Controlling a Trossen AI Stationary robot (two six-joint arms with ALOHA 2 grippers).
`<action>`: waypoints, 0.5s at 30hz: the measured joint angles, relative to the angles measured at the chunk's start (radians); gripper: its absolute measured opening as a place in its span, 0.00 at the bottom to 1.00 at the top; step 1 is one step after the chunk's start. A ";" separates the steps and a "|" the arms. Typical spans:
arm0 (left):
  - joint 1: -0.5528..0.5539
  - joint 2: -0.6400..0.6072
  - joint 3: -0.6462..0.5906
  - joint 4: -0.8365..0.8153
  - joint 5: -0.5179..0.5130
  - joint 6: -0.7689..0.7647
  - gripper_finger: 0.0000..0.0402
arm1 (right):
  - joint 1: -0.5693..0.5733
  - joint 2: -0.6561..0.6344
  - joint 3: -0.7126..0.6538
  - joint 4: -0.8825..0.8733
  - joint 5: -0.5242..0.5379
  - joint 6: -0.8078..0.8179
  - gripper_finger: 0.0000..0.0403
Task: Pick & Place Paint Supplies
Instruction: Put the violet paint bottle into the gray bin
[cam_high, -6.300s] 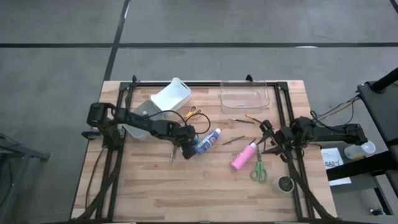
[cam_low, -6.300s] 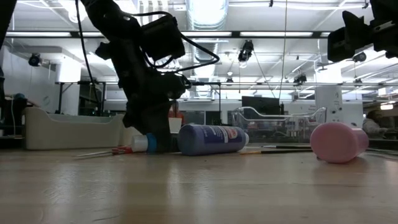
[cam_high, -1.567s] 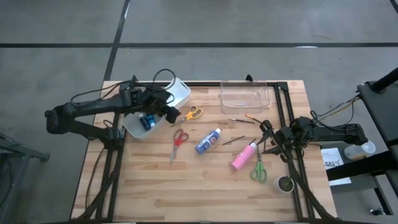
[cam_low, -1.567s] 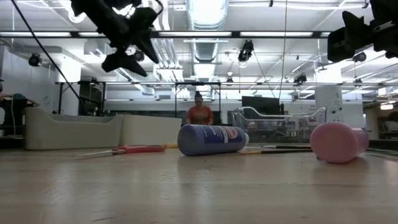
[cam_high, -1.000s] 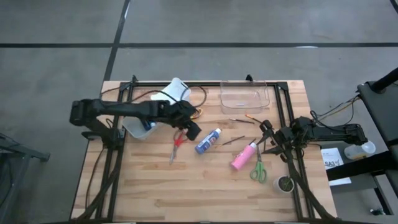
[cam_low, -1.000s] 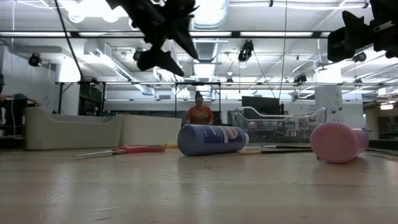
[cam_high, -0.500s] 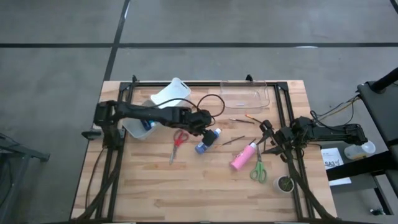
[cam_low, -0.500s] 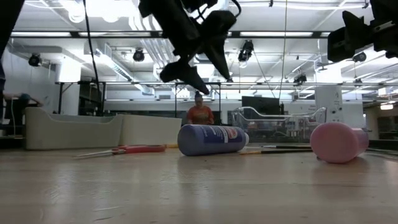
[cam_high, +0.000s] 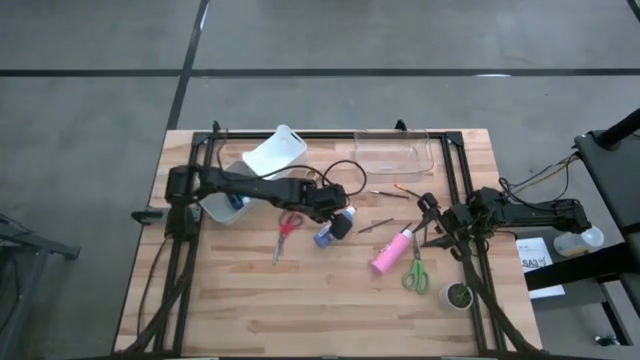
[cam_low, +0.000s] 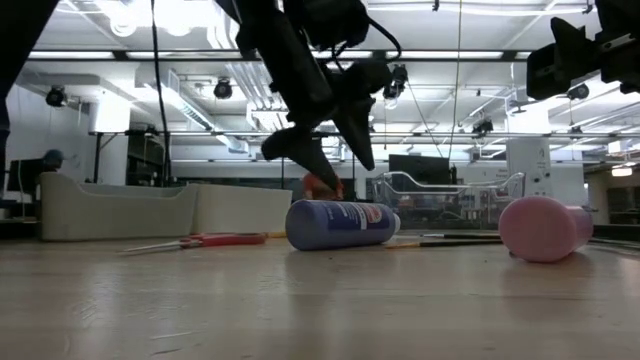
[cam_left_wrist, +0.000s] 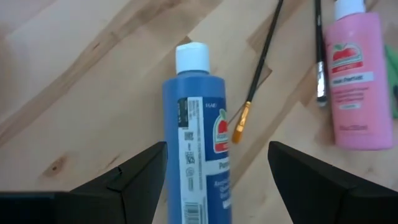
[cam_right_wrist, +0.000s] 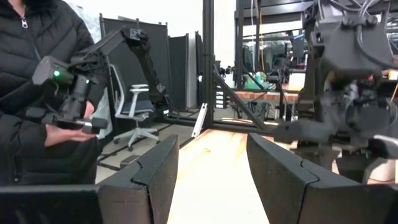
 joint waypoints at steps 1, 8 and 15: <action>0.000 0.007 0.000 0.006 0.000 0.003 0.72 | 0.000 -0.001 0.000 0.000 0.000 0.000 0.47; -0.009 0.053 0.000 0.017 0.004 0.006 0.72 | 0.000 0.000 0.000 0.000 0.000 0.000 0.47; -0.013 0.106 -0.001 0.019 0.012 0.006 0.72 | 0.000 0.000 0.000 0.000 0.000 0.000 0.47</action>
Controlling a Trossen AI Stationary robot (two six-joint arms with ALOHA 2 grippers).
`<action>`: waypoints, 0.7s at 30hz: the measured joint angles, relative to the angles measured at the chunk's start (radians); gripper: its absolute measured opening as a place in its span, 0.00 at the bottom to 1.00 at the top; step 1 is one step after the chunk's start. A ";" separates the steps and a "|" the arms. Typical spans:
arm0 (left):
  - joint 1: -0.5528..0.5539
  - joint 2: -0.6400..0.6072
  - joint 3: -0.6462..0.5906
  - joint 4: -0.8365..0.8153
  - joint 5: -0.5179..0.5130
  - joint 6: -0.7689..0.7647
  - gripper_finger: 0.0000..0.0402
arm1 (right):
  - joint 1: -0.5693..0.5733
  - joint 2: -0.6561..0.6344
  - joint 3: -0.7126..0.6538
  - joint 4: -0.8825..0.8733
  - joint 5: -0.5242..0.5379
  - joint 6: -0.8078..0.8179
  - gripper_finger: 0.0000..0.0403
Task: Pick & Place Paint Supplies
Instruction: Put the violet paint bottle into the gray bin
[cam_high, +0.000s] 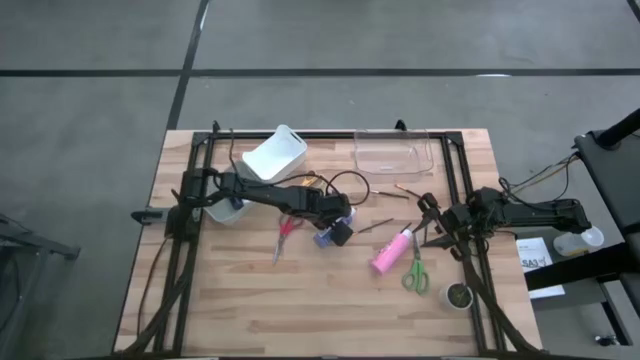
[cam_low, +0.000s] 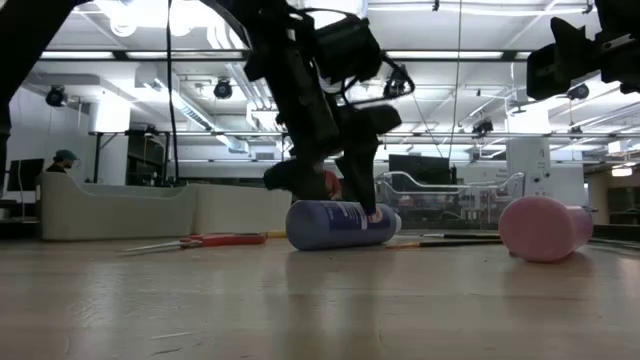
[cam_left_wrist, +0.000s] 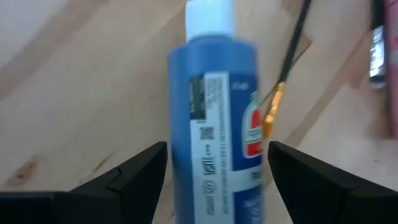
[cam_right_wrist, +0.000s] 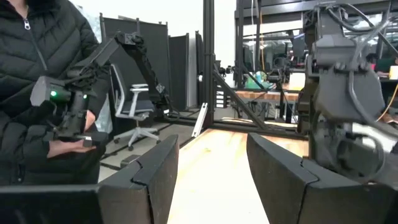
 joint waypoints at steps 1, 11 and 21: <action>0.000 0.008 -0.001 -0.001 0.005 0.000 0.72 | 0.000 0.000 0.000 0.000 0.000 0.000 0.47; -0.001 0.042 -0.001 0.008 0.018 0.000 0.72 | 0.000 0.000 0.000 0.000 0.000 0.000 0.47; -0.001 0.043 -0.001 0.011 0.018 0.019 0.56 | 0.000 0.000 0.000 0.000 0.000 0.000 0.47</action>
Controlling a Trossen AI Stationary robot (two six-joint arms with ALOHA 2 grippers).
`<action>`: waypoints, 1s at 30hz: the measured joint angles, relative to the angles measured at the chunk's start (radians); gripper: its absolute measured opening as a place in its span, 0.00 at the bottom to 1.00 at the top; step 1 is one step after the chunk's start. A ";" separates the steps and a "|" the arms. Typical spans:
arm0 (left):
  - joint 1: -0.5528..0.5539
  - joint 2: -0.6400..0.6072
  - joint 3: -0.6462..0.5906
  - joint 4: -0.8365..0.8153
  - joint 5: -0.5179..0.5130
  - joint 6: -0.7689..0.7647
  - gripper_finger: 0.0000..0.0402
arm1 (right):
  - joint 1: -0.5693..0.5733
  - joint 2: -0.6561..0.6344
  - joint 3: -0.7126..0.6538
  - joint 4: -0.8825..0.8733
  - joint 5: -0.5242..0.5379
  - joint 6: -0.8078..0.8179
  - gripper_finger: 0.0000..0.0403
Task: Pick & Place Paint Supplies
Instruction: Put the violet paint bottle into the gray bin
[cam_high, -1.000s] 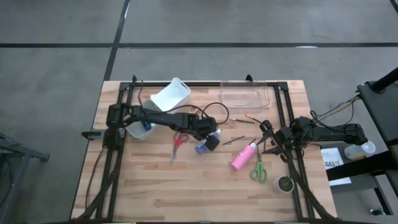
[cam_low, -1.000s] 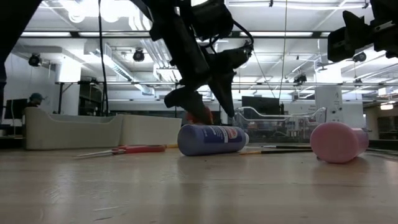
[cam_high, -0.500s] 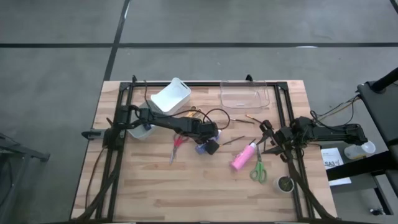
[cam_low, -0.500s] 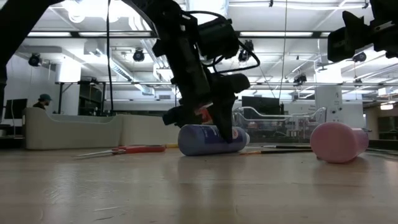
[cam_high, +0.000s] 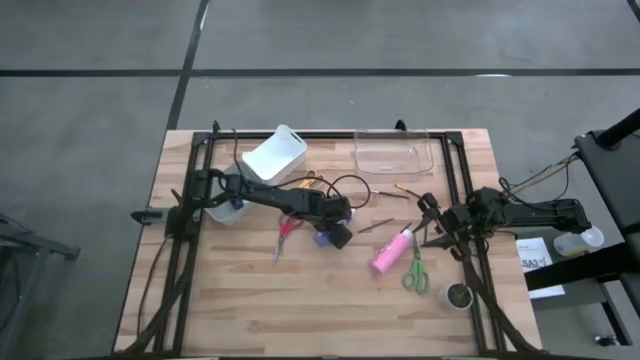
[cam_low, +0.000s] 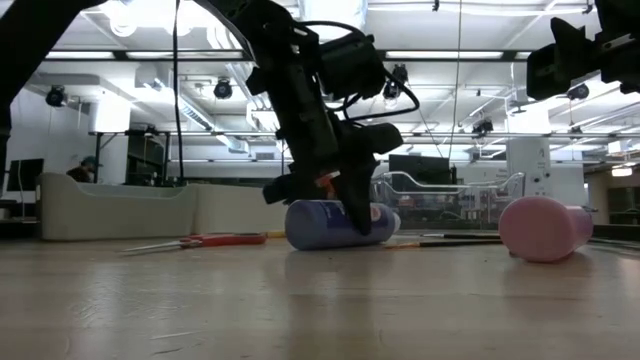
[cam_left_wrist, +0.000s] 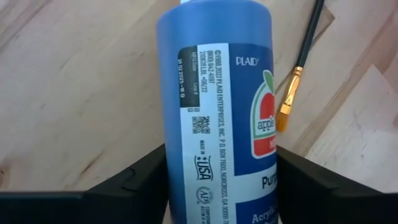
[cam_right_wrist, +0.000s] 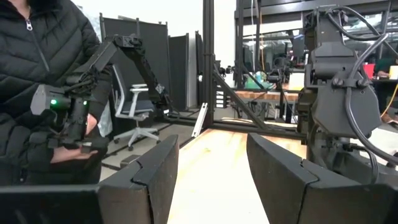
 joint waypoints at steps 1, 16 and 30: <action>0.000 0.000 0.000 0.000 0.000 0.002 0.54 | 0.000 0.000 0.000 0.000 0.000 0.000 0.47; 0.000 -0.011 0.000 -0.011 -0.004 0.008 0.50 | 0.000 -0.001 0.000 0.000 0.000 0.000 0.47; 0.001 -0.140 -0.002 -0.134 -0.081 0.004 0.50 | 0.000 0.000 0.000 0.000 0.000 0.000 0.47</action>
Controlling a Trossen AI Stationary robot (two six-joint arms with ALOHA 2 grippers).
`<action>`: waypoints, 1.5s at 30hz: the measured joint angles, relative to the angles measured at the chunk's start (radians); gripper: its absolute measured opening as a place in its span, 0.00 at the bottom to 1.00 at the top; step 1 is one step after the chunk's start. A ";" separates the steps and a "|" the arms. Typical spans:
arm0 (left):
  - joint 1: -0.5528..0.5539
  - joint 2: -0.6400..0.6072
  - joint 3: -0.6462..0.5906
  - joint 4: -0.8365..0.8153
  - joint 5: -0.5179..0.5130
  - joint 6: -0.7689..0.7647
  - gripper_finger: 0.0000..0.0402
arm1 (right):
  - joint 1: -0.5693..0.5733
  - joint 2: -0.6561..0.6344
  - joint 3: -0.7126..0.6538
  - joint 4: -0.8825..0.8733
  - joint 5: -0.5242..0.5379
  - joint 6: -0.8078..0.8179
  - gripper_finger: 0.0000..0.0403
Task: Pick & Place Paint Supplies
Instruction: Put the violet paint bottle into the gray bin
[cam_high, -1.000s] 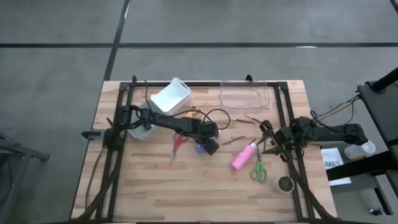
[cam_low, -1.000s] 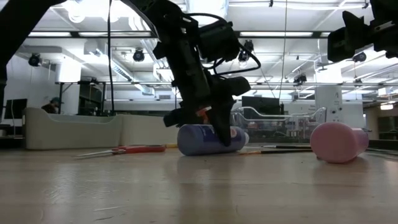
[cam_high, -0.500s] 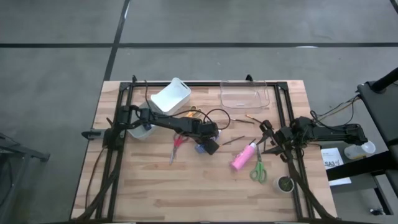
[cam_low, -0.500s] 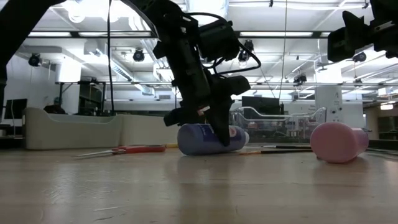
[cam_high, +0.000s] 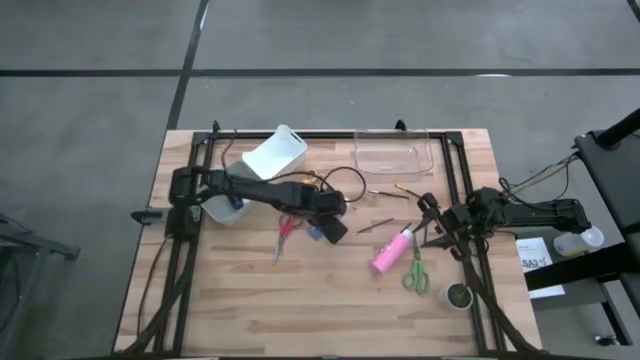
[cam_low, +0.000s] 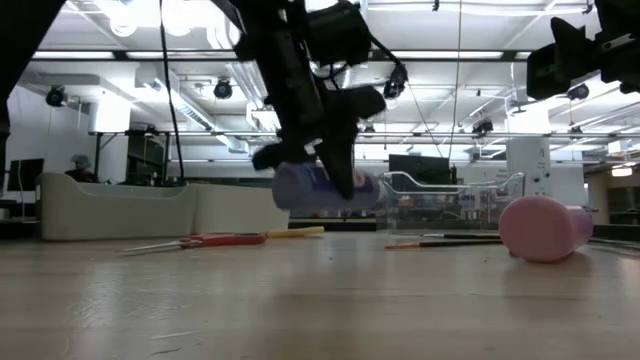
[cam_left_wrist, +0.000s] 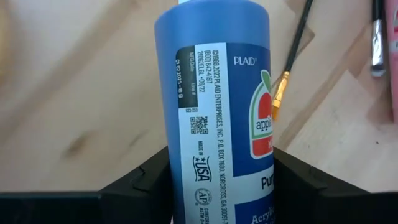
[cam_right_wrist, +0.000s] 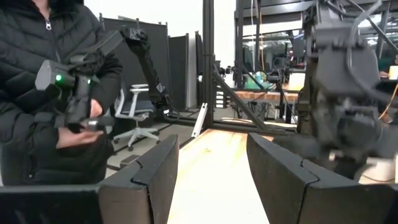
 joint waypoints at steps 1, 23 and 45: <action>0.000 -0.022 0.000 -0.023 -0.023 -0.001 0.50 | 0.000 0.000 0.000 0.000 0.000 0.000 0.47; 0.153 -0.488 -0.032 -0.574 -0.519 -0.242 0.50 | 0.000 0.000 0.000 0.000 0.000 0.000 0.47; 0.408 -0.632 -0.321 -0.703 -0.308 -0.882 0.50 | 0.000 -0.001 0.000 0.000 0.000 0.000 0.47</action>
